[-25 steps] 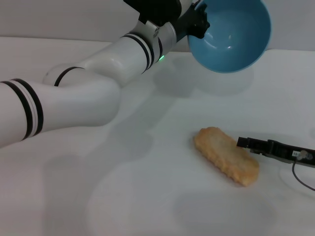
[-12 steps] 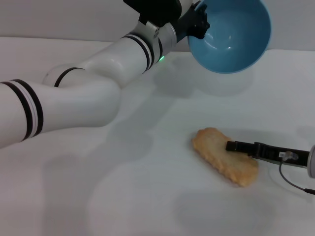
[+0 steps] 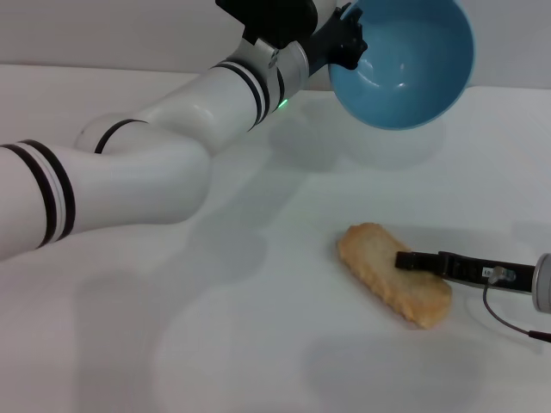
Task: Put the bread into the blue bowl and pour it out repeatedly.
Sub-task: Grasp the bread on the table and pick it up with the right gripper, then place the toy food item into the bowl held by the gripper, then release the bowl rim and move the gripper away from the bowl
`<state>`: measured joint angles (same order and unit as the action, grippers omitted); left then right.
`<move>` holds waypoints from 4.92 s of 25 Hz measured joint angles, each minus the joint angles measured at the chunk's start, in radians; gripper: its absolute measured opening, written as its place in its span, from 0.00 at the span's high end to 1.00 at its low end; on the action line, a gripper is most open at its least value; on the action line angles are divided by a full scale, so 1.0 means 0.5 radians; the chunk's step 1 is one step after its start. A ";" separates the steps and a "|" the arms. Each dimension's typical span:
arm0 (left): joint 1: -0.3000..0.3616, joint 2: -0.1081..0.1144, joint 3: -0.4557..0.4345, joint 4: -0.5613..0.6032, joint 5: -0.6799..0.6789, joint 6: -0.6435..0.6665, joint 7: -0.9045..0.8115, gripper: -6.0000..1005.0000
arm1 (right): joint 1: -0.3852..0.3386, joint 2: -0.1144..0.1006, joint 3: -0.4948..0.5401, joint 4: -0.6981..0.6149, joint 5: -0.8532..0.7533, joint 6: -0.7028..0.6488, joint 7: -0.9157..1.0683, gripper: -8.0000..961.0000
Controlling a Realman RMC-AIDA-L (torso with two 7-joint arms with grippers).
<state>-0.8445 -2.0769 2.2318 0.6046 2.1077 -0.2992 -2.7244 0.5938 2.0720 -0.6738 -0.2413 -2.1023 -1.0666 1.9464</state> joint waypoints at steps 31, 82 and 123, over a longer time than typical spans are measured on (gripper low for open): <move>-0.119 0.000 0.006 0.199 0.000 0.846 0.007 1.00 | -0.159 -0.016 0.035 -1.009 0.505 -0.572 -0.059 0.84; -0.186 0.003 -0.185 0.102 0.000 1.088 -0.051 1.00 | -0.318 -0.025 0.162 -0.879 0.624 -0.587 0.028 0.54; -0.224 0.011 -0.160 0.134 -0.117 1.748 -0.084 0.94 | -0.468 -0.018 0.449 -0.826 0.664 -0.570 -0.216 0.50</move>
<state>-0.9567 -2.0716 2.1517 0.6714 2.0492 0.5747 -2.7666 0.3599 2.0630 -0.4493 -0.6545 -1.7702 -1.3516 1.8385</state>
